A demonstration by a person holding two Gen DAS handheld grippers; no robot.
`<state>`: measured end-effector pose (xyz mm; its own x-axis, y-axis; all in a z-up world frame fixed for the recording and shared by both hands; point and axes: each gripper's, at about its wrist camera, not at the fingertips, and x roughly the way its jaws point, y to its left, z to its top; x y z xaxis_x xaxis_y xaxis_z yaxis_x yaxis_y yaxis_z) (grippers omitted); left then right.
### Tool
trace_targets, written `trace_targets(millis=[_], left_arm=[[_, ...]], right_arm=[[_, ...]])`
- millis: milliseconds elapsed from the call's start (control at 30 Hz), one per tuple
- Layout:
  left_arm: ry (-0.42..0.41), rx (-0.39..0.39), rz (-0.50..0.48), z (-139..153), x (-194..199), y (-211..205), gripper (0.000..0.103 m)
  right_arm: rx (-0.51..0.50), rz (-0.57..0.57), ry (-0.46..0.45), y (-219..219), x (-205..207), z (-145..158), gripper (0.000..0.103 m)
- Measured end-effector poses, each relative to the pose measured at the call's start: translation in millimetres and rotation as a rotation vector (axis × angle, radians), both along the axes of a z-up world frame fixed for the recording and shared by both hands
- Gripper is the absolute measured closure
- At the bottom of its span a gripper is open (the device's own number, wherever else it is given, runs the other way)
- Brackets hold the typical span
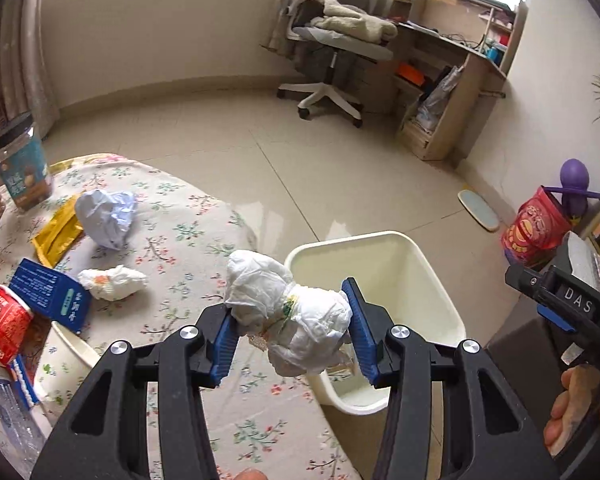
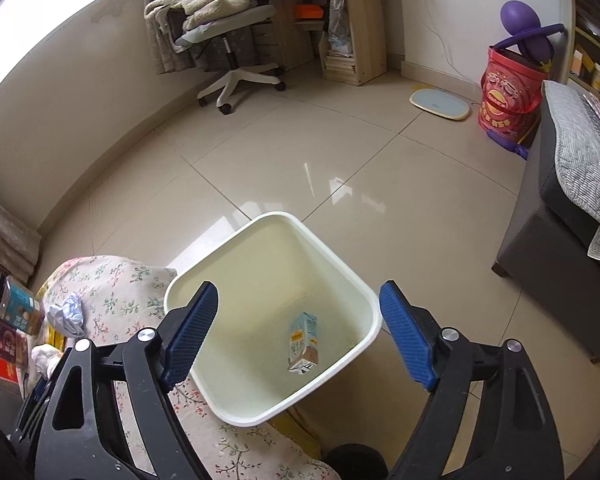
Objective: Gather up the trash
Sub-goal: 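Open both tools to drop the carton and tissue into the bin, then grasp the red instant-noodle cup rim with the left tool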
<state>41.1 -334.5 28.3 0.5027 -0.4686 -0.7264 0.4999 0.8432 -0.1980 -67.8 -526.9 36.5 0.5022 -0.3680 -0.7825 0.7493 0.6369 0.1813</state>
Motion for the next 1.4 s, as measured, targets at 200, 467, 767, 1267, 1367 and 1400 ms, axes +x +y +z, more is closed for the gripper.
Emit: trace_targets(millis=[200, 467, 767, 1267, 1367, 1400], left_arm=[[0.049, -0.001, -0.075, -10.0, -1.8, -49.1, 0.054], [0.134, 0.001, -0.144, -25.1, 2.7, -84.2, 0.036], [0.069, 0.031, -0.104, -11.7, 3.6, -57.7, 0.029], [-0.131, 0.156, 0.105, 17.4, 4.7, 39.6, 0.02], [-0.127, 0.167, 0.146, 17.4, 6.0, 62.1, 0.02], [-0.122, 0.169, 0.158, 17.1, 7.4, 69.1, 0.02]], right_arm=[[0.015, -0.067, -0.009, -20.9, -18.1, -2.8, 0.02], [0.012, -0.106, -0.015, -27.9, -22.8, -3.2, 0.019], [-0.044, -0.054, -0.005, -8.8, -10.0, 2.2, 0.019], [-0.157, 0.087, -0.021, 69.4, 24.6, 10.6, 0.007], [-0.181, 0.126, -0.029, 85.1, 30.2, 13.2, 0.007], [-0.19, 0.137, -0.031, 90.0, 31.8, 13.9, 0.007]])
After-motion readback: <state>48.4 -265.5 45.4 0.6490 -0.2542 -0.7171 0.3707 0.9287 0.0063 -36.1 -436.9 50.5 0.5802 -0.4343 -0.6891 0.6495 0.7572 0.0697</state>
